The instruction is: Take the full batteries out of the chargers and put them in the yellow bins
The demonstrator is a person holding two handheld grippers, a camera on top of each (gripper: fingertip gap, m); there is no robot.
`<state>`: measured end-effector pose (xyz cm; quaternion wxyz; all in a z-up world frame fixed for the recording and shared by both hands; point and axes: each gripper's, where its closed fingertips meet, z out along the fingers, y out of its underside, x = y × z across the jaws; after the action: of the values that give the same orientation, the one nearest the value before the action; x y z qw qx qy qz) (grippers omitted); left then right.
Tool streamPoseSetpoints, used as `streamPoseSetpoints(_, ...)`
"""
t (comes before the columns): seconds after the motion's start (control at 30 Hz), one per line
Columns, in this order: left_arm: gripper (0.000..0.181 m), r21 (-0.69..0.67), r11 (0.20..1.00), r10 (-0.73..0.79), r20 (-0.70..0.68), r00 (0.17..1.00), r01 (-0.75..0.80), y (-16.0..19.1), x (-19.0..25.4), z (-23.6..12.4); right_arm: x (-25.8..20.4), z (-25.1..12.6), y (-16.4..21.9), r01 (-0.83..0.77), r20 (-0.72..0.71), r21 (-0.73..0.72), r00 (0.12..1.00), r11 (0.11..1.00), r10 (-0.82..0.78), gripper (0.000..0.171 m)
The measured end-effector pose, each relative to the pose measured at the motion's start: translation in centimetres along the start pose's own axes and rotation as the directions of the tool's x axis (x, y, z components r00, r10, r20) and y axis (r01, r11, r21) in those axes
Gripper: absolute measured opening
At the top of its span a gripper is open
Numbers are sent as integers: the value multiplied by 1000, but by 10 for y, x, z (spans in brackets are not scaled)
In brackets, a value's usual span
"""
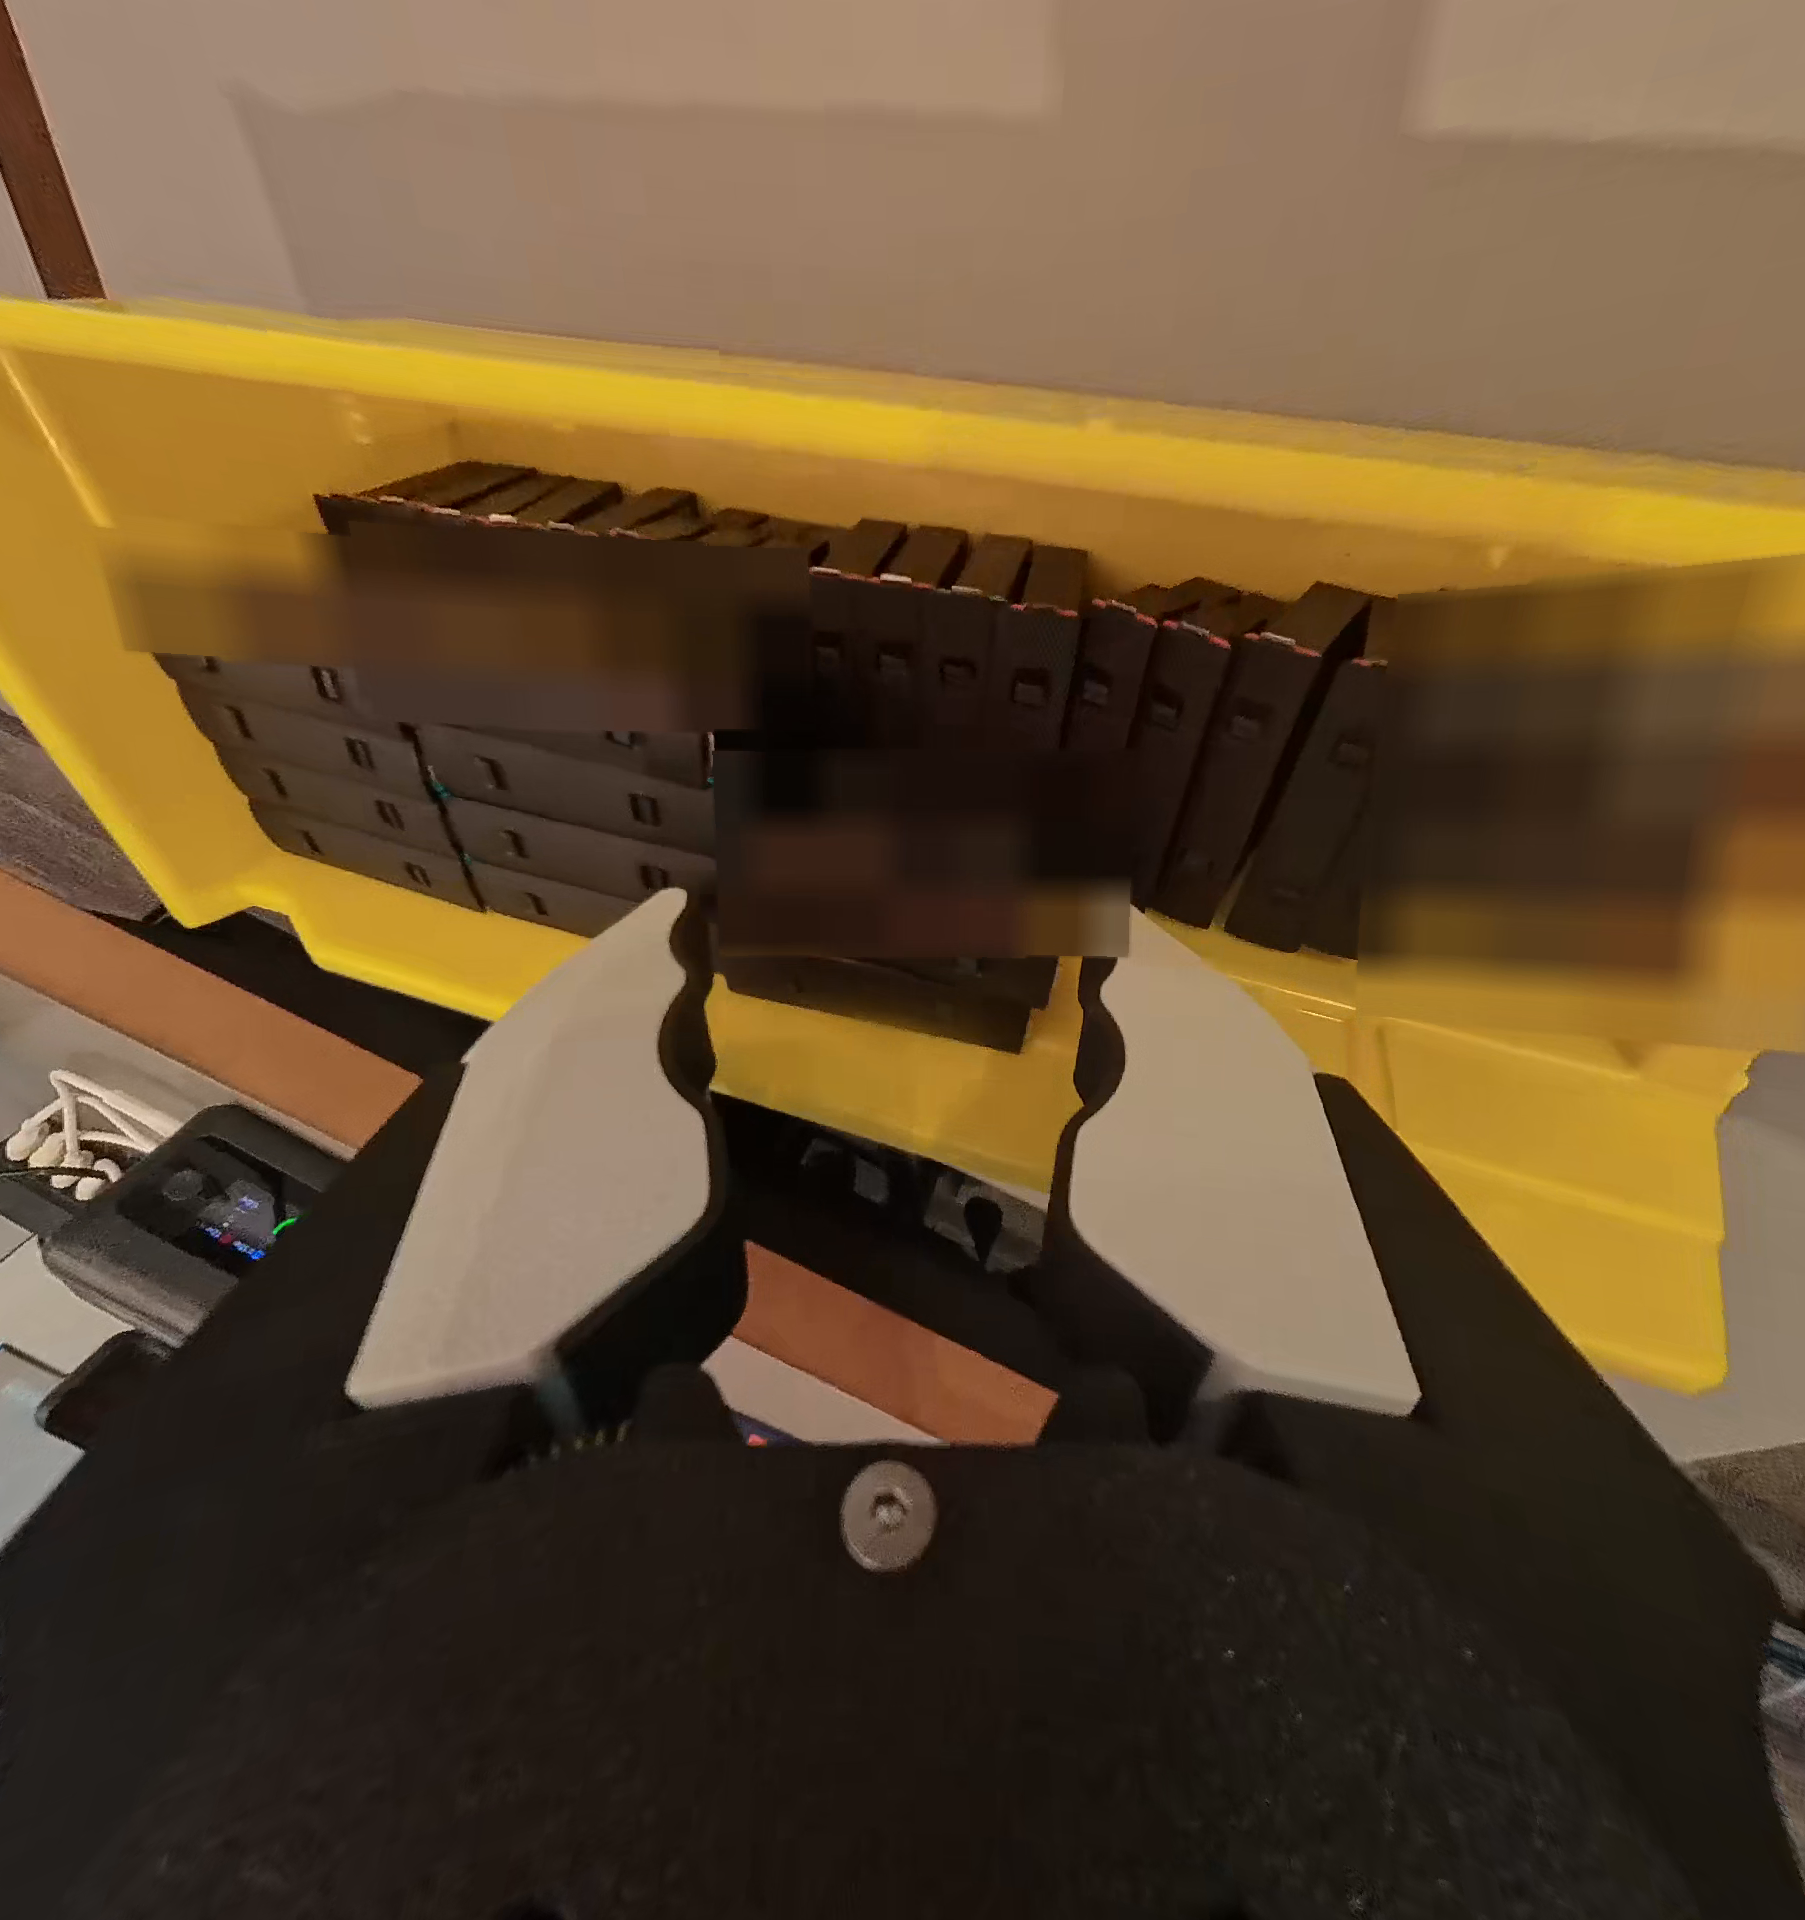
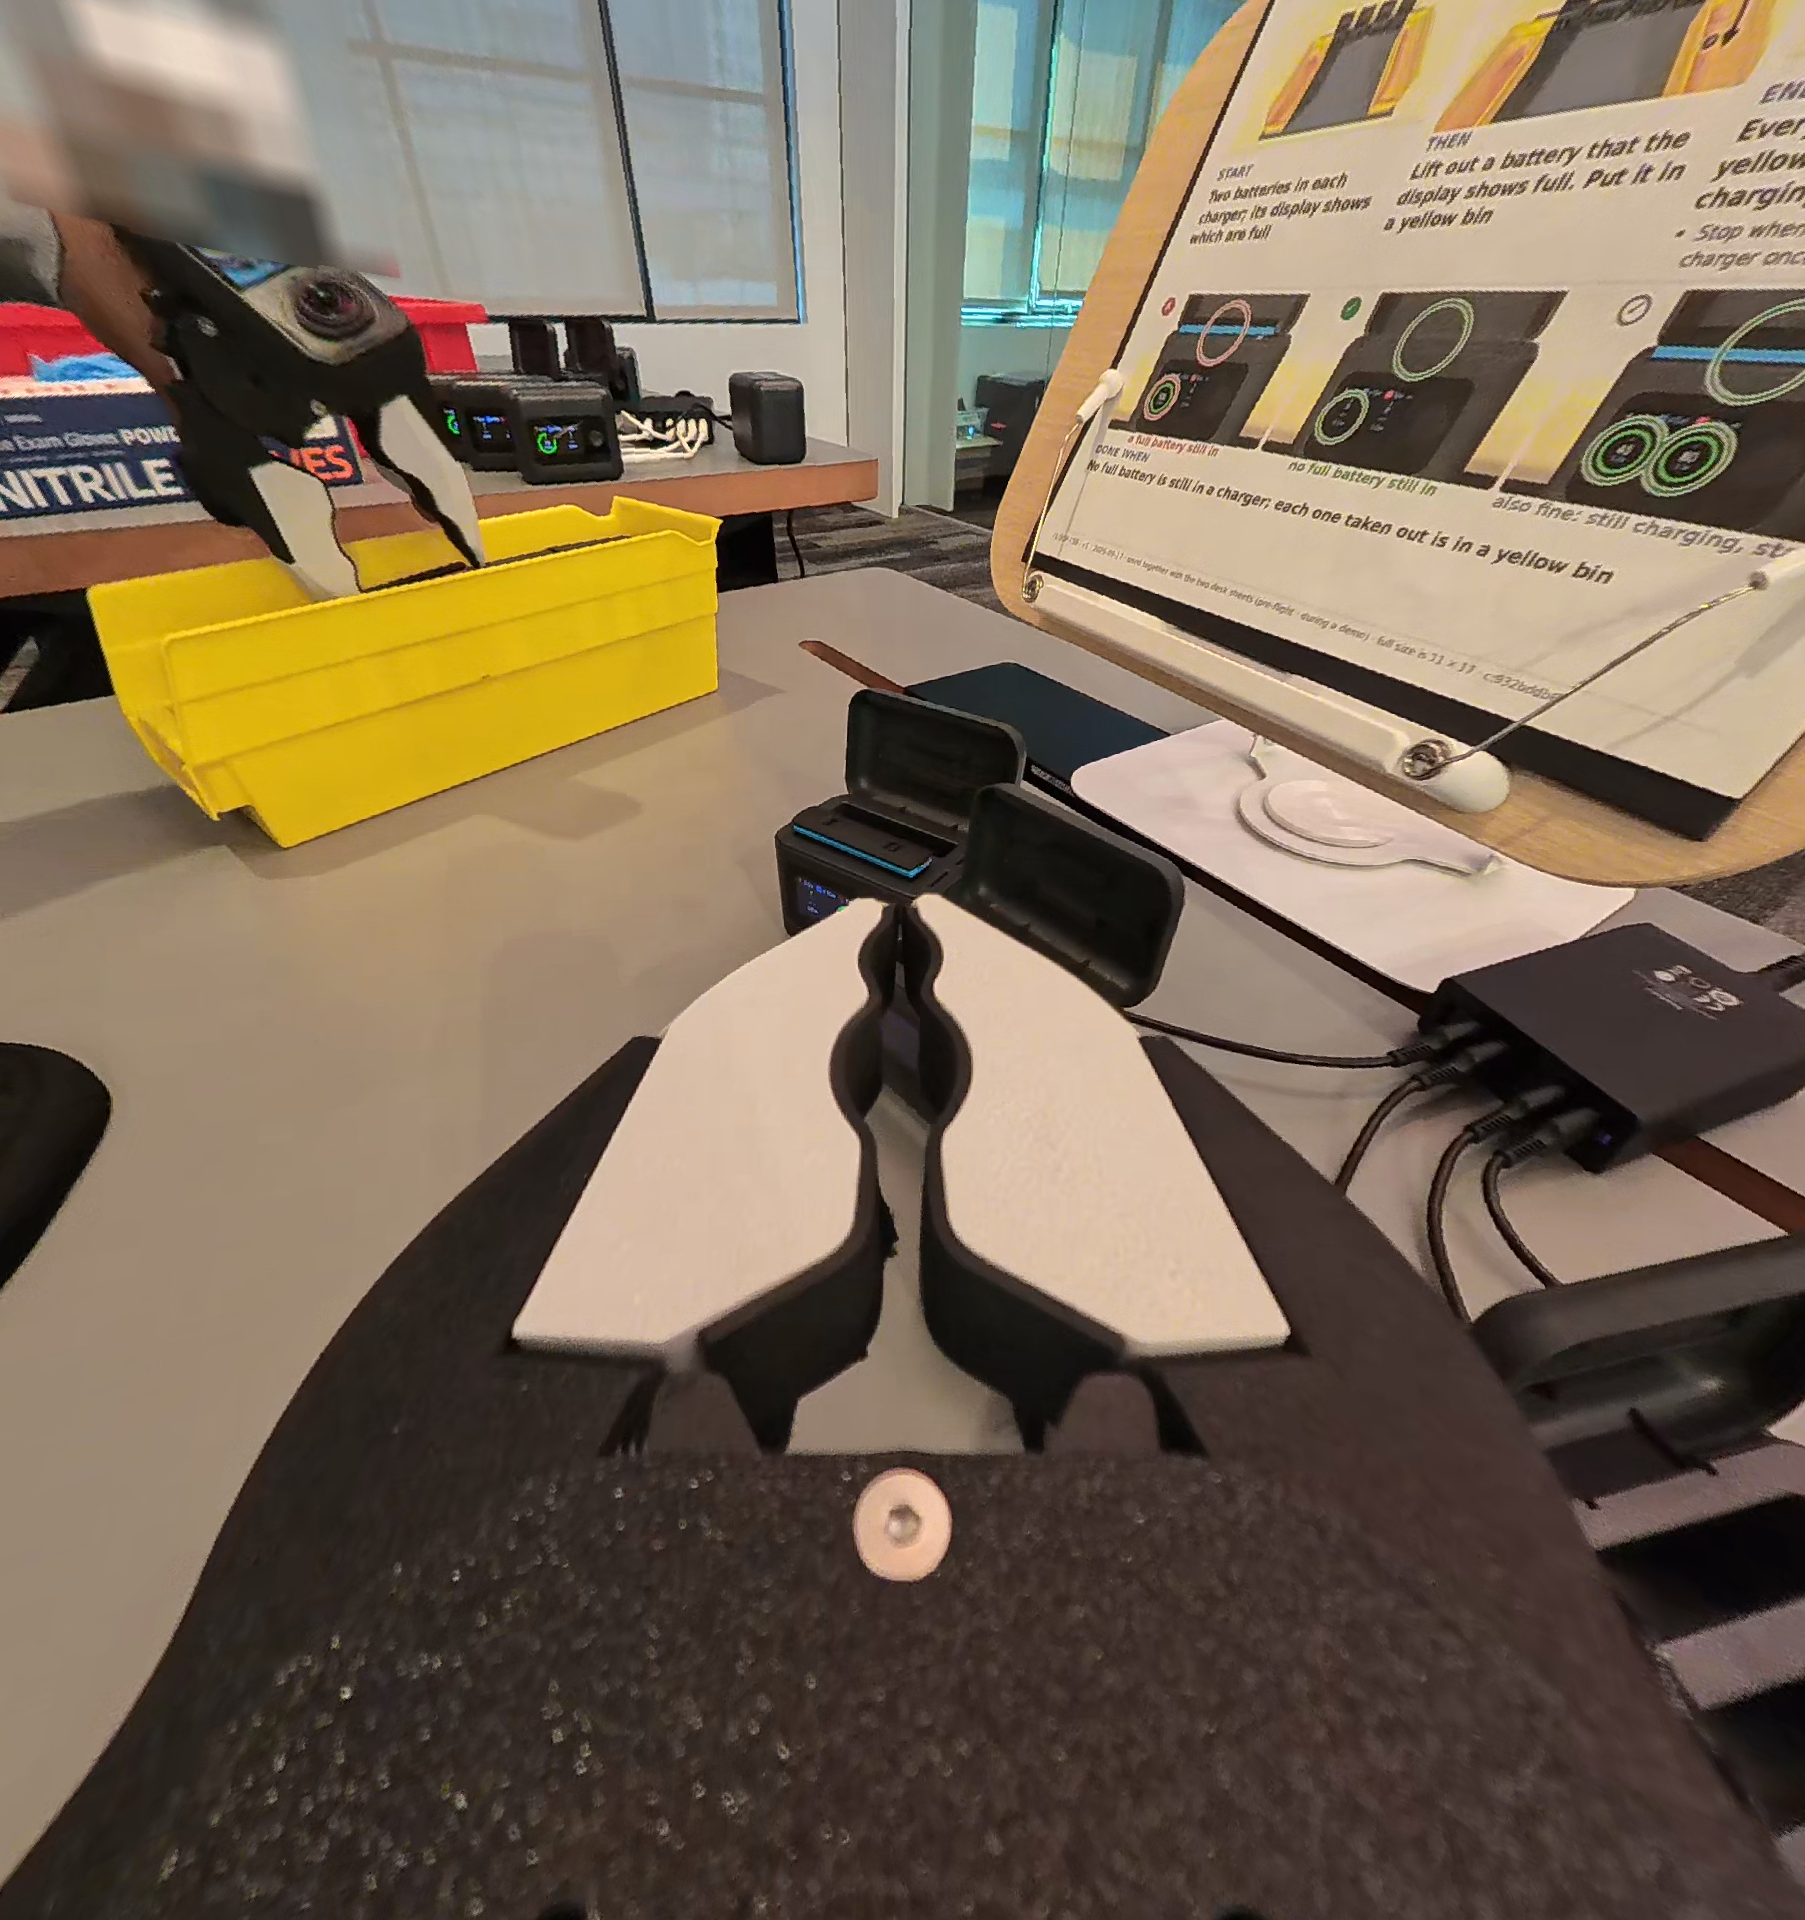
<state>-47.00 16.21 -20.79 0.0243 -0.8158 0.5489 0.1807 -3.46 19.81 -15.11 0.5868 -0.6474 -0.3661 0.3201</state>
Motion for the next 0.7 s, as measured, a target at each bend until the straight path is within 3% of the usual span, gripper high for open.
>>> streamPoseSetpoints(0.03, 67, -14, 1000, 6, 2, 1000, -6, 0, -1, 1, 0, 0, 1, 0, 2, -2, 1000, 1000, 0, 0)
streamPoseSetpoints(0.3, 59, -118, 991, 75, 46, 996, -69, 5, -1, 0, 0, 0, 0, -6, 6, 1, 1000, 1000, 6, 0)
streamPoseSetpoints(0.7, 57, 59, 998, 35, 22, 999, -36, -3, 15, -20, 0, 1, 2, -22, 17, -4, 1000, 1000, 22, 0)
